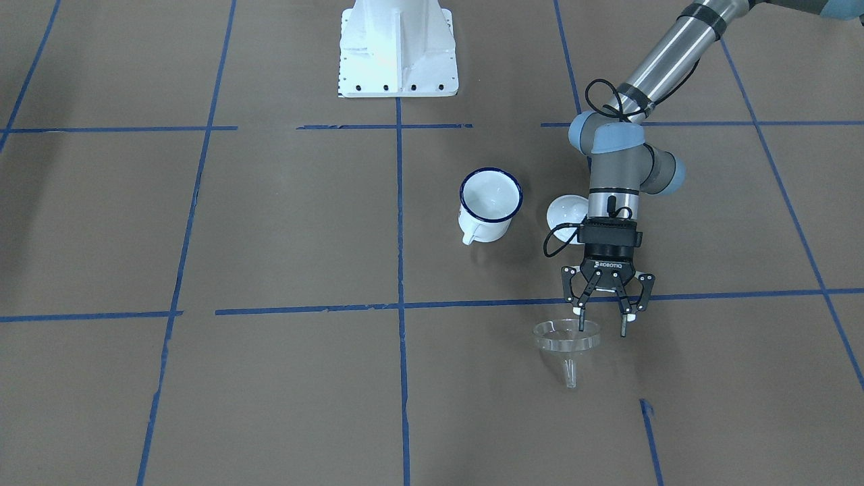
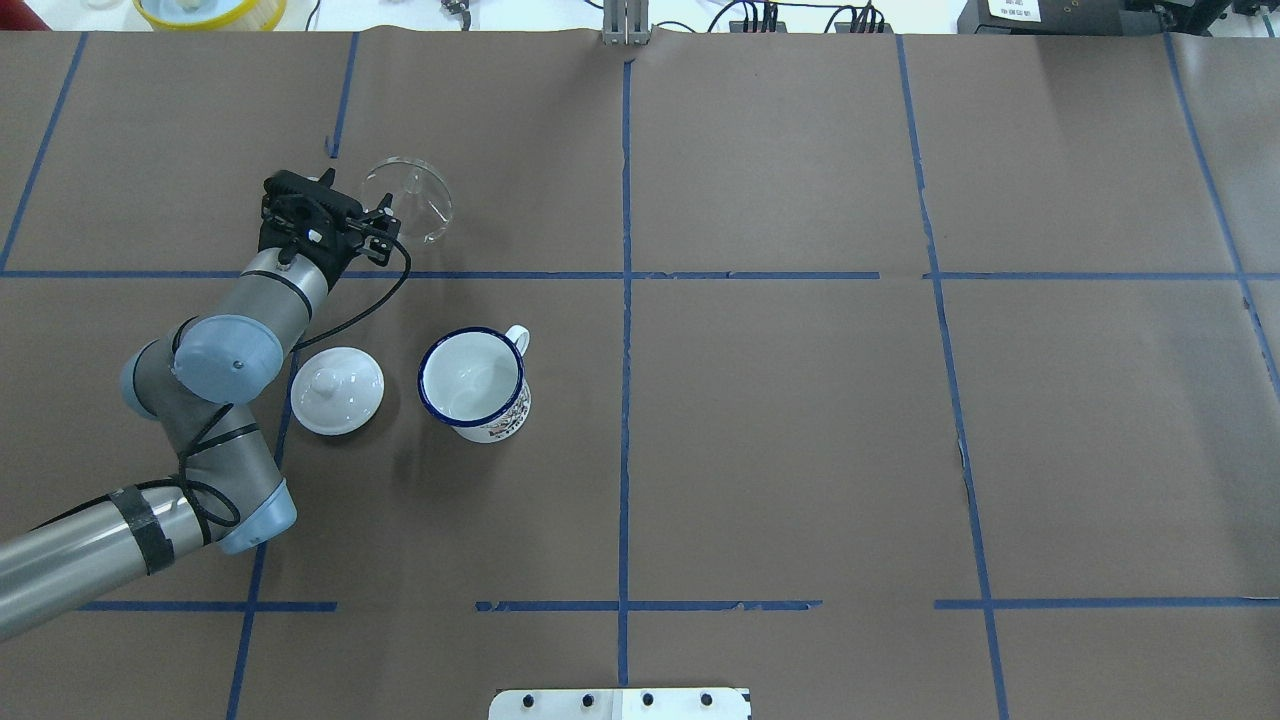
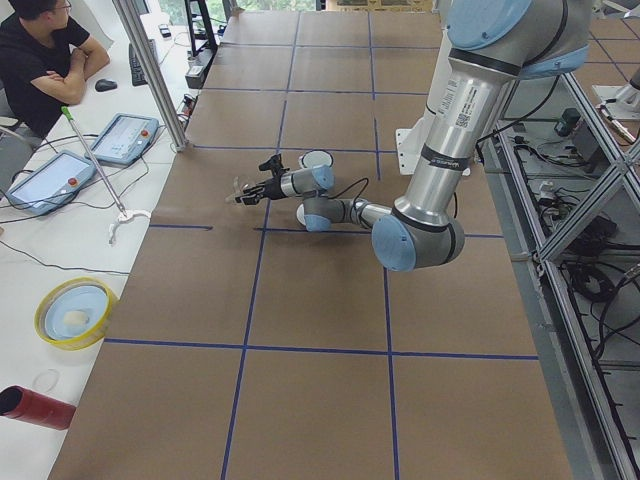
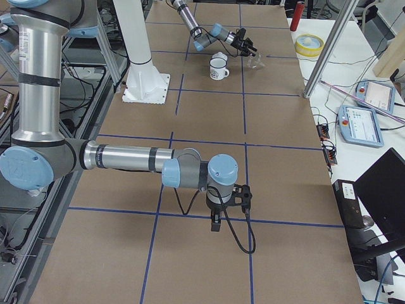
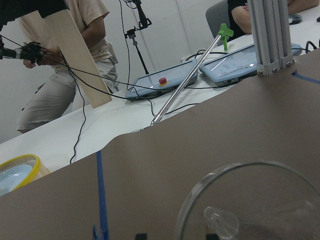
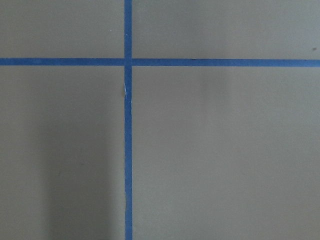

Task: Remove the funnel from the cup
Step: 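Lower the funnel onto the table farther from the robot than the mug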

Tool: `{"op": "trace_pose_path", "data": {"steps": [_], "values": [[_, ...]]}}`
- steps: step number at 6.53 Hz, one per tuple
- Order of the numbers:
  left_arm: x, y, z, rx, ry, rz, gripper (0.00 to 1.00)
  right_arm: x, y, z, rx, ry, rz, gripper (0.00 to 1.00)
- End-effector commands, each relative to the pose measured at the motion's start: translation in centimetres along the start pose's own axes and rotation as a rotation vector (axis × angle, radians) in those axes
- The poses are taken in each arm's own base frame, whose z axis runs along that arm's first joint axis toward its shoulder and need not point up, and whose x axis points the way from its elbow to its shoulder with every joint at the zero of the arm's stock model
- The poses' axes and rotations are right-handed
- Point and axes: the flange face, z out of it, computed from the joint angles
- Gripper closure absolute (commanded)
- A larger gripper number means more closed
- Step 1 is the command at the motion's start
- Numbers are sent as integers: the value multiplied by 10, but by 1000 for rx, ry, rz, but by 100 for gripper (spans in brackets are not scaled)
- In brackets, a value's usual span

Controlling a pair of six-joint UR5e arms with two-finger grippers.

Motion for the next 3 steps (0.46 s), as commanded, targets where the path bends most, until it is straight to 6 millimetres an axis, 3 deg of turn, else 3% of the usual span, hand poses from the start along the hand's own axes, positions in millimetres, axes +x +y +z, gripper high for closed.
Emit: {"op": "trace_pose_path", "data": {"steps": [1,3], "values": [[0,-3,-1,4,3,0,0,0,0,0,0,0,0,0],[9,-46,-21,38,108,19,0,0,0,0,-1,0,1,0]]}}
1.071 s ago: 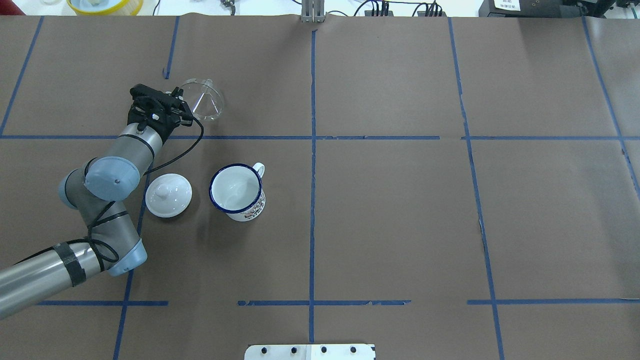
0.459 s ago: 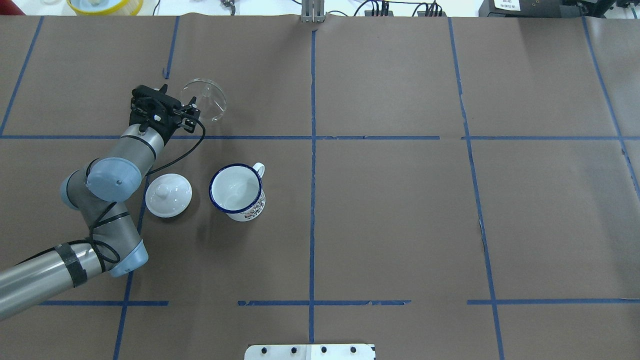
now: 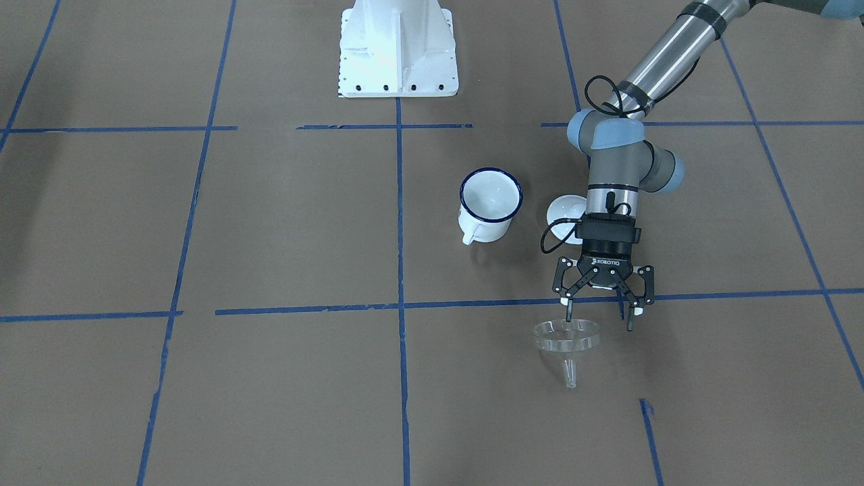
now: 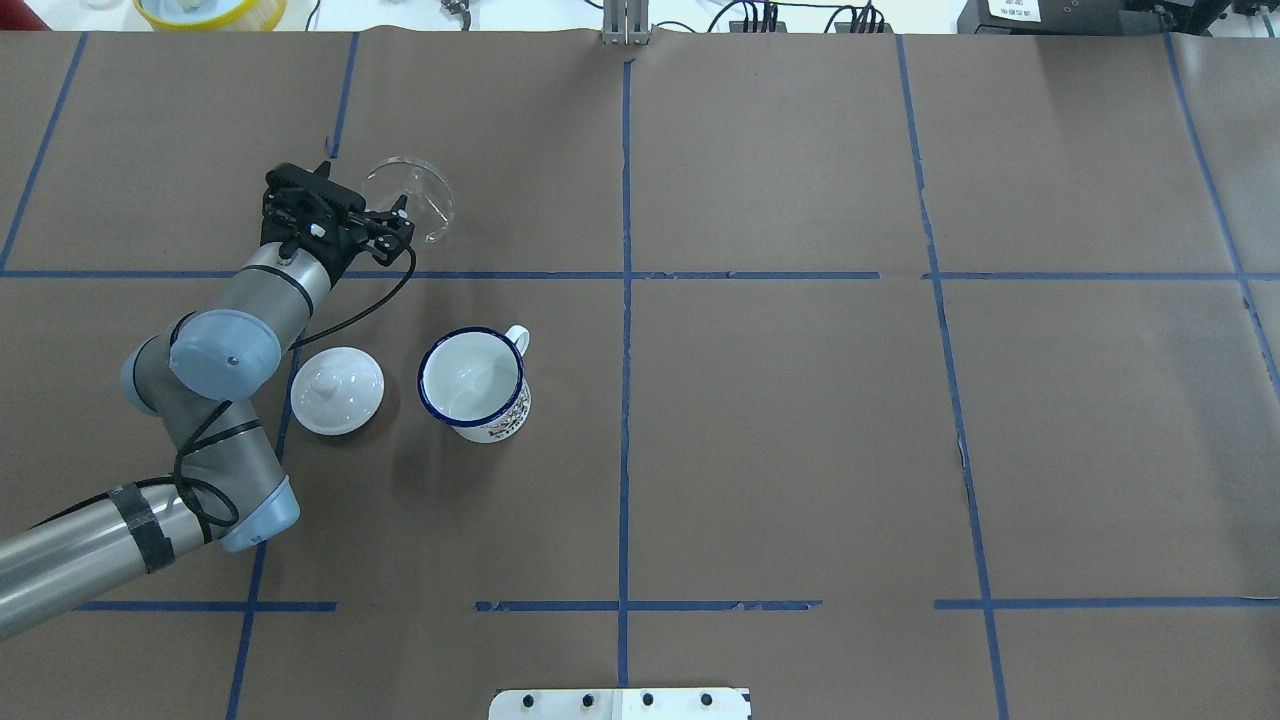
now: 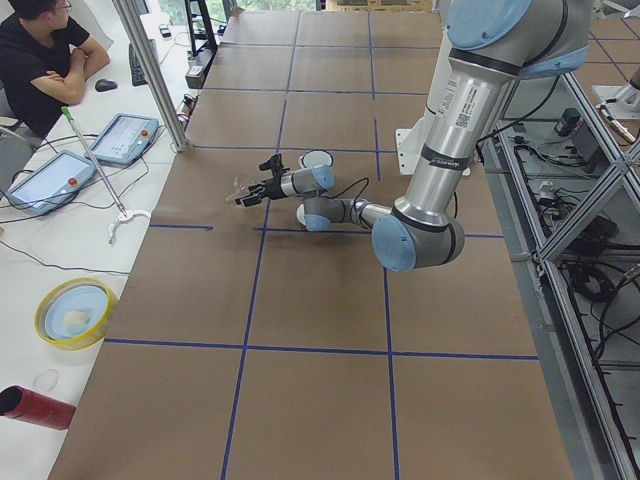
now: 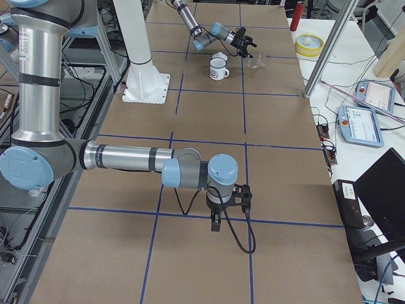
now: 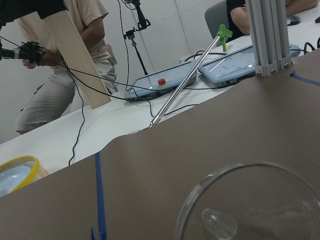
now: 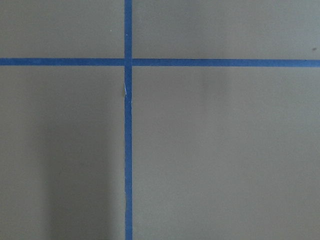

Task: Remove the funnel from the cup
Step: 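Lower the funnel onto the table farther from the robot than the mug, then open the left gripper and draw it back from the funnel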

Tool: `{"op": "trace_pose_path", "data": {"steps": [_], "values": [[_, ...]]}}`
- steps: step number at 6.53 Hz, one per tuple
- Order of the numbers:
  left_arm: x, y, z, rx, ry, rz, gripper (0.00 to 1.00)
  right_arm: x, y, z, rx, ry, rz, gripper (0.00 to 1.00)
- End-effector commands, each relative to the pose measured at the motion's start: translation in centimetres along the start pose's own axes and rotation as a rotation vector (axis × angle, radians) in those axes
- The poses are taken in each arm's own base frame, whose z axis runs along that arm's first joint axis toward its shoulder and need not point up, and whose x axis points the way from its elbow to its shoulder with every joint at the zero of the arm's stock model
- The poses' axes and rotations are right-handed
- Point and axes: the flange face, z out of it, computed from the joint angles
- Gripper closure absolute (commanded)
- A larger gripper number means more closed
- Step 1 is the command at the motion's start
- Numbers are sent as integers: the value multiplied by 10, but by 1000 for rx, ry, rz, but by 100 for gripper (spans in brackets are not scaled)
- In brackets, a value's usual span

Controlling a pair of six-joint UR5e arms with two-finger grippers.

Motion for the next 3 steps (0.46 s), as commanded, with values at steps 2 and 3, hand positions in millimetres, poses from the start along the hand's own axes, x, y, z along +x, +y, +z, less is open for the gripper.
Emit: {"op": "trace_pose_path", "data": {"steps": [2,3], "values": [[-32,-19,-54,-33,166,20,0,0,0,0,0,0,0,0],[-61,-17,-81,-62,214,11,0,0,0,0,-1,0,1,0]]}}
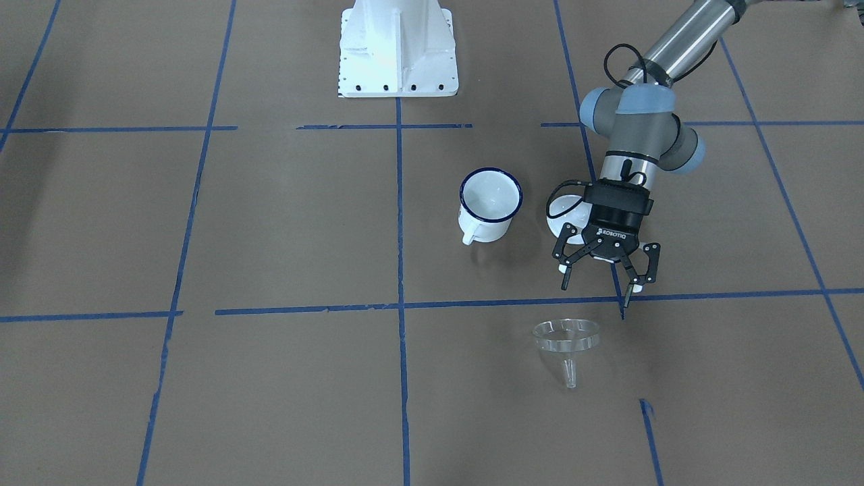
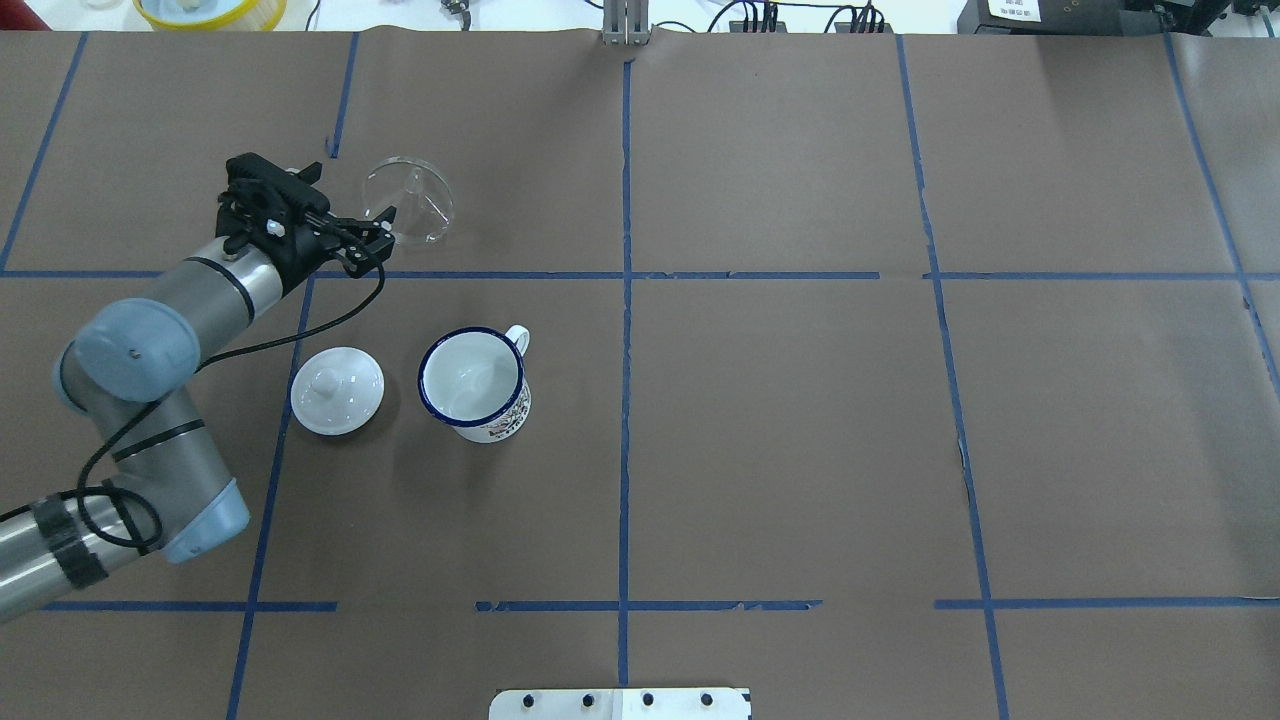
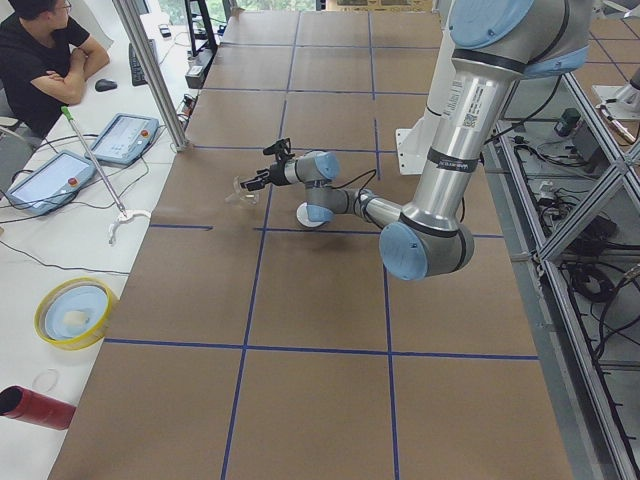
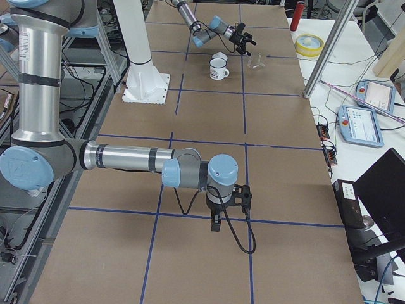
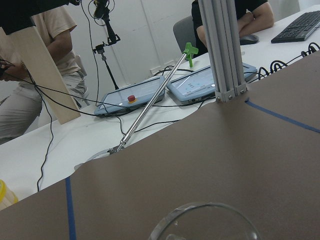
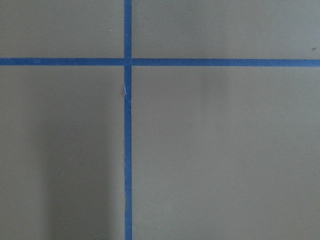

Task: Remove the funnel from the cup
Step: 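Open the left gripper and draw it back from the funnel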

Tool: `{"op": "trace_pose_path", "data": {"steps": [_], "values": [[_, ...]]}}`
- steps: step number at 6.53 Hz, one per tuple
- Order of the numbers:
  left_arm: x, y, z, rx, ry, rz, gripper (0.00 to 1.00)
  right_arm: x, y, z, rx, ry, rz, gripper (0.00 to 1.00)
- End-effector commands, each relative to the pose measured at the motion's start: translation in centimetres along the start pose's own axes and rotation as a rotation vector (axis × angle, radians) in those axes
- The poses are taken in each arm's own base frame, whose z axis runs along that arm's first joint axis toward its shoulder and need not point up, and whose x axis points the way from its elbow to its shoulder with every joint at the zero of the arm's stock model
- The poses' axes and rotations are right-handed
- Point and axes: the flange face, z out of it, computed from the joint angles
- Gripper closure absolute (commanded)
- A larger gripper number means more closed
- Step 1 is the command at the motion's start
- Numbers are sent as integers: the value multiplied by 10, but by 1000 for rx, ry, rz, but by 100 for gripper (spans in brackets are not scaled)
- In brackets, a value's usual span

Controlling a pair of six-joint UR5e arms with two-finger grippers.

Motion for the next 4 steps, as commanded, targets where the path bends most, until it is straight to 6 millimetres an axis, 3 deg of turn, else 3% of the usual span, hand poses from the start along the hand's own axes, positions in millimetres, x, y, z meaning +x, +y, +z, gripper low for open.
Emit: {"op": "trace_pose_path", "data": {"steps": [1,3,4], "values": [[-45,-1,-47,-89,122,-51,0,0,0,0,0,0,0,0],[-69,-22,-57,-417,246,-250,0,0,0,0,1,0,-1,0],[-61,-25,-61,-526,245,-430,0,0,0,0,0,0,0,0]]}}
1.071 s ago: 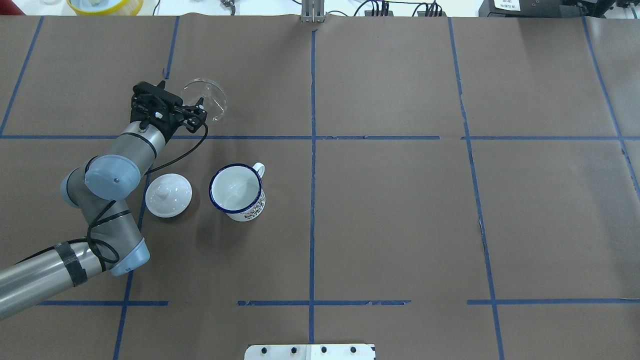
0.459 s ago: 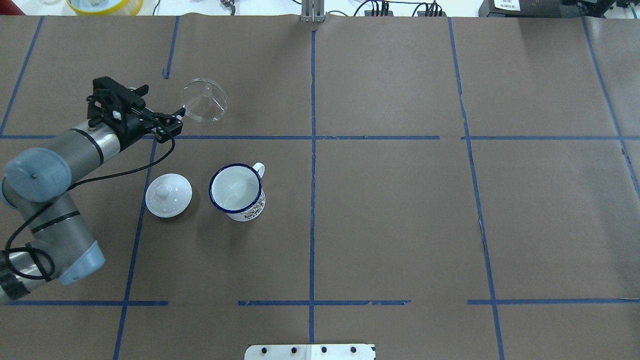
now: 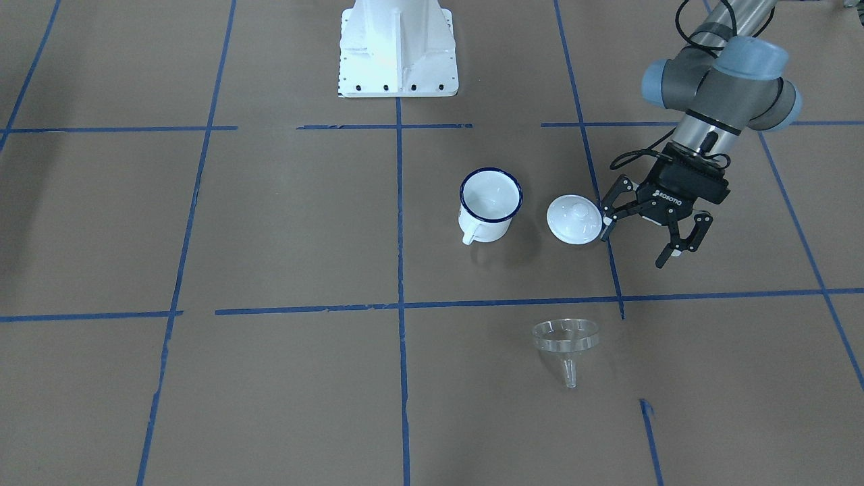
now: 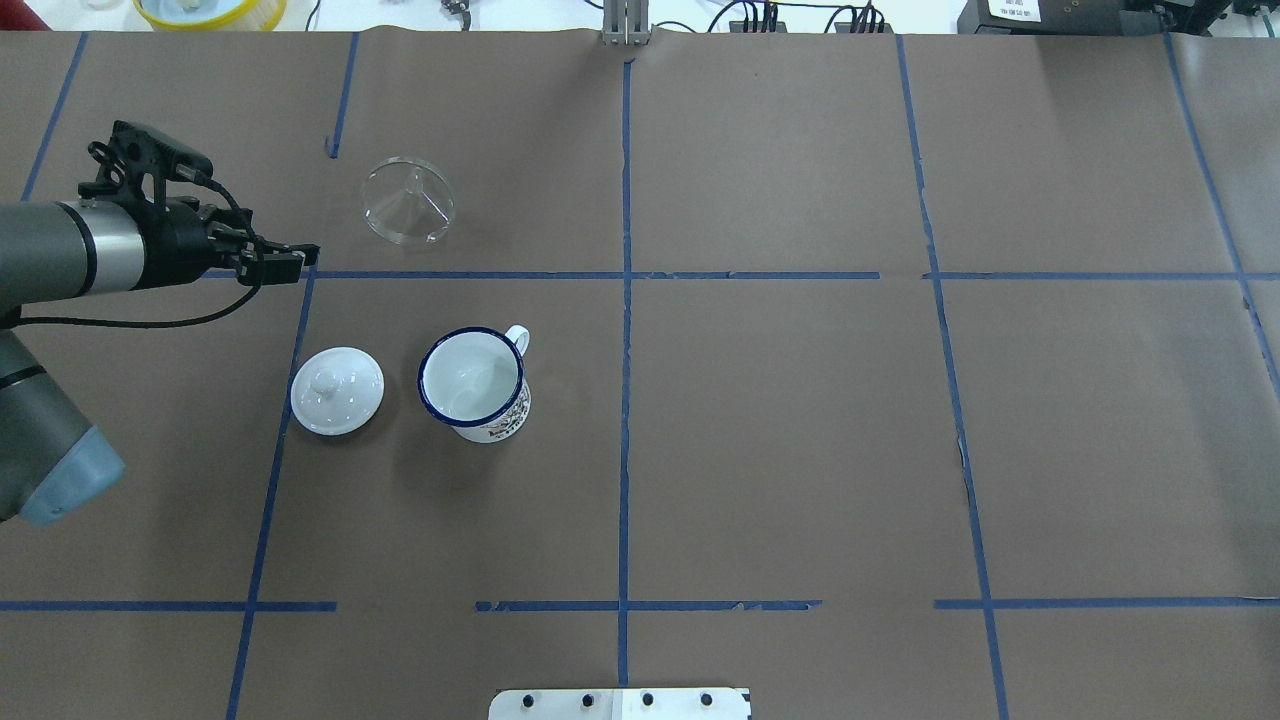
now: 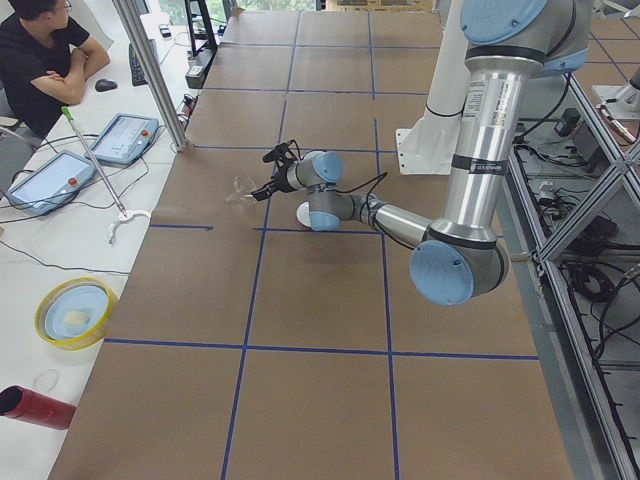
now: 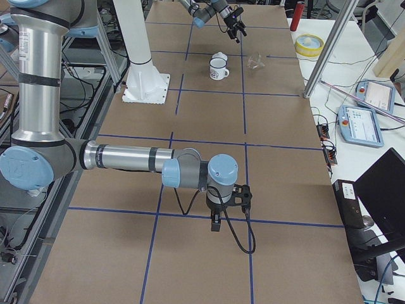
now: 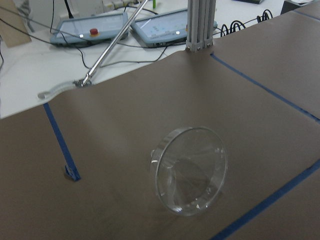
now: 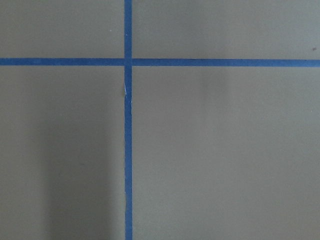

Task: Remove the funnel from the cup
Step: 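Open the left gripper and draw it back from the funnel, then move the left gripper down onto the knob of the white lid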

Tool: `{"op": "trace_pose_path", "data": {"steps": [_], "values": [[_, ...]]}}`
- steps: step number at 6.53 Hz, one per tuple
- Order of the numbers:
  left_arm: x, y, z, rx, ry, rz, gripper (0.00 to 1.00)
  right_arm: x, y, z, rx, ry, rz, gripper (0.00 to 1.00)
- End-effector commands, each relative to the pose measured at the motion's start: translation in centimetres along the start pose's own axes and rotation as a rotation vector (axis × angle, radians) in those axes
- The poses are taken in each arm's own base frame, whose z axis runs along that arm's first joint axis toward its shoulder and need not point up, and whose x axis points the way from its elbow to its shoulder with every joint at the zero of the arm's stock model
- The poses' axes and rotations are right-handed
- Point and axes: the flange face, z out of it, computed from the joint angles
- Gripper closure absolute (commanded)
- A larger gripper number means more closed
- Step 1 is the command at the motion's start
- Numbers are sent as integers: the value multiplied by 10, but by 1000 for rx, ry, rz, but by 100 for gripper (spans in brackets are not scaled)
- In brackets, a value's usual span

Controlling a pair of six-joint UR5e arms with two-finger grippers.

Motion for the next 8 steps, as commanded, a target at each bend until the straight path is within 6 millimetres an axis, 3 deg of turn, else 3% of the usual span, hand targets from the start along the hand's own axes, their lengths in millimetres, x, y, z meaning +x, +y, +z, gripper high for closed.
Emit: {"op": "trace_pose_path", "data": {"steps": [1,2,3,4,6,8], "values": [[11,-4,-9,-165,6,-280,0,0,0,0,0,0,0,0],[30,-20,-5,-261,-68,-328,0,0,0,0,0,0,0,0],[63,-63,8,-349,-165,-372,0,0,0,0,0,0,0,0],[76,-80,15,-391,-209,-388,0,0,0,0,0,0,0,0],[63,-68,35,-432,-244,-406,0,0,0,0,0,0,0,0],[60,-35,65,-504,-268,-407,0,0,0,0,-1,0,1,0]]}}
